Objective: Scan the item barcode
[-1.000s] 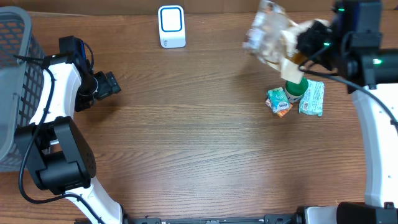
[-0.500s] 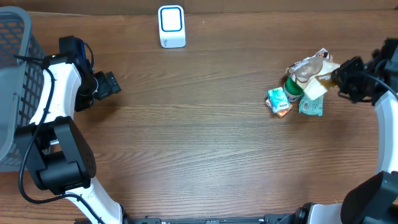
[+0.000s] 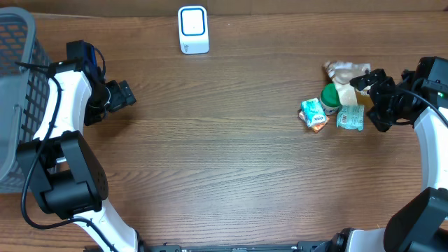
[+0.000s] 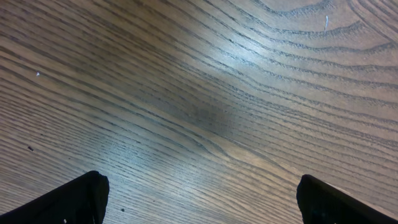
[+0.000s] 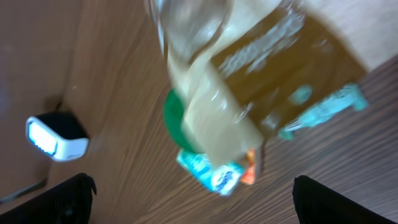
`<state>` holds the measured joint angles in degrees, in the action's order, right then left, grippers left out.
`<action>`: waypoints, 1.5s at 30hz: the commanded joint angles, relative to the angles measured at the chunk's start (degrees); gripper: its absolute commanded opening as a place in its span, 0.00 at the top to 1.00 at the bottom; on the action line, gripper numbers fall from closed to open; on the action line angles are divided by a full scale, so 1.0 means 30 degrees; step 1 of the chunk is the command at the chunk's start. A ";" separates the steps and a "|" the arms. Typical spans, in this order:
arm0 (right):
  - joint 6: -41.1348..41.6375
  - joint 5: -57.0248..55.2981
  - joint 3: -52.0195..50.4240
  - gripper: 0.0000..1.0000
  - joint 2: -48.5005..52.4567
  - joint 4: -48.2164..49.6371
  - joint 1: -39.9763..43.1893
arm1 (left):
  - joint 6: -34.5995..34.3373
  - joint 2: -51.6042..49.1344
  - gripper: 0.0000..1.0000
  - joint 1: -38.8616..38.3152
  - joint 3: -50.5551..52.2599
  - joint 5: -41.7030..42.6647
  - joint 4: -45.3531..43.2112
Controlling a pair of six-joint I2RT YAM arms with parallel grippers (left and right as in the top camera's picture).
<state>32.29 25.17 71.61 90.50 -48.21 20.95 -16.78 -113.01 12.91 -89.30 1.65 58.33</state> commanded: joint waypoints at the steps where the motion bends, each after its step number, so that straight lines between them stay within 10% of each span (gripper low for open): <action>1: -0.0590 0.2696 0.0044 0.00 -0.0656 -0.0036 0.0015 | 0.0015 0.0583 0.01 0.0189 -0.0270 -0.0204 -0.0029; 21: -0.4736 0.4291 0.0044 0.00 -1.2160 -0.2266 -0.5253 | 0.0015 0.0583 0.00 0.0189 -0.0270 -0.0204 -0.0029; 36: -0.7002 -0.1508 0.0036 0.00 -1.3566 -0.2958 -0.5435 | 0.0015 0.0583 0.00 0.0189 -0.0270 -0.0197 -0.0029; 45: -1.2021 -0.2397 -0.2965 0.00 -1.6269 0.3140 -0.6149 | 0.0015 0.0583 0.00 0.0189 -0.0270 -0.0204 -0.0029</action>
<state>3.64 20.12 67.59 46.59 -43.35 4.14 -16.78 -113.01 12.91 -89.30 1.65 58.33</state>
